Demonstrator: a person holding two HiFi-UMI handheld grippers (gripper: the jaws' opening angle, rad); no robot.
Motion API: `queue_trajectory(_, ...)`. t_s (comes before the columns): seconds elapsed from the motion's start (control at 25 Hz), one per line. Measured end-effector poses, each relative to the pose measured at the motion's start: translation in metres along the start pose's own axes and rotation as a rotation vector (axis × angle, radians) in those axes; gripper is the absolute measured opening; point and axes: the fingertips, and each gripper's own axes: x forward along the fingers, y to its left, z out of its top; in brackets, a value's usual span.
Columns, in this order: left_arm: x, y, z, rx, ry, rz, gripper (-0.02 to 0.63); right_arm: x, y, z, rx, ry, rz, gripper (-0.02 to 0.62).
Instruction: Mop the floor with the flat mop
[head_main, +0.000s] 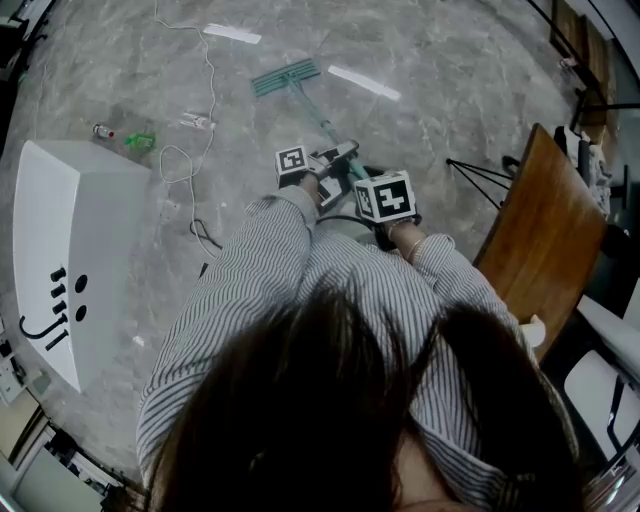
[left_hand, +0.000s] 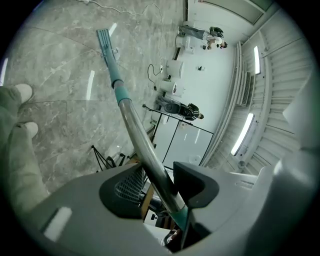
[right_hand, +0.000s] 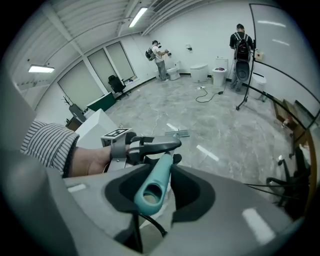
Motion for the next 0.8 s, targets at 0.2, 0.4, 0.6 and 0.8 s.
queue_trajectory(0.2,0.006,0.009,0.003,0.012,0.016,0.017,0.18,-0.004,-0.007,0.002,0.04,-0.031,0.013,0.127)
queue_trajectory(0.4,0.015,0.019,0.008,0.028,-0.013,0.014,0.195,-0.005,-0.018,0.004,0.018,-0.032,0.001,0.124)
queue_trajectory(0.6,0.029,-0.01,0.02,-0.004,-0.054,-0.079,0.192,0.002,-0.028,0.026,-0.026,-0.052,-0.018,0.118)
queue_trajectory(0.8,0.039,-0.024,0.068,-0.036,-0.052,-0.091,0.184,0.028,-0.032,0.068,-0.058,-0.022,-0.024,0.118)
